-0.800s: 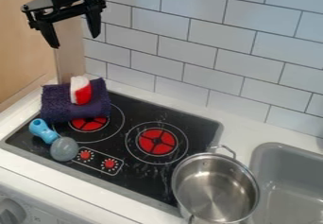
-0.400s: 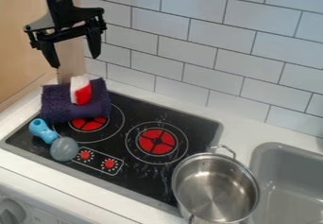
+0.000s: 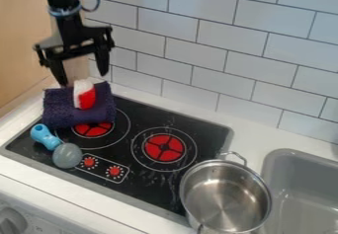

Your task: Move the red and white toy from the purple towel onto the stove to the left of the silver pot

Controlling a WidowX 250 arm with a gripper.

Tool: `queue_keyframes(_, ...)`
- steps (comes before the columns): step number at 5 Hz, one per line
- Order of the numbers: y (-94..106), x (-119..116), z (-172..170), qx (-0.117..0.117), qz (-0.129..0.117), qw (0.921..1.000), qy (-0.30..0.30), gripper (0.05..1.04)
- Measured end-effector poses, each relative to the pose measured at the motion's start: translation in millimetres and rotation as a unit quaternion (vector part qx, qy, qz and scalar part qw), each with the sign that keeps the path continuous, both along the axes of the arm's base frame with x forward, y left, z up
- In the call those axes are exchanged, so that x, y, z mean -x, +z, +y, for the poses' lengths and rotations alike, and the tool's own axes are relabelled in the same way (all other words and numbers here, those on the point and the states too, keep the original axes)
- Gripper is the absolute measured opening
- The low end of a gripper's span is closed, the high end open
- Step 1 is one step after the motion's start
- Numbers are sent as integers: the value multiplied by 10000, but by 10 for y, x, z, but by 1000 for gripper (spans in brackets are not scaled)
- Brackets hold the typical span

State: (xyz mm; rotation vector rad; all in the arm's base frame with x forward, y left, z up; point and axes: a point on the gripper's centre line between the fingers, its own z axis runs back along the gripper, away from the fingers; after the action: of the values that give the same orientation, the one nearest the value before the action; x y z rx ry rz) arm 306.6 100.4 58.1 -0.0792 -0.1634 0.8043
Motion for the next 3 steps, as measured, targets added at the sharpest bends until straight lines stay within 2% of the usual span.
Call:
queue_keyframes(2, -252, -35, 29, 103, 295, 9995, -6, 999)
queue_keyframes(3, -334, -100, 54, 109, 360, 9993, -4, 999)
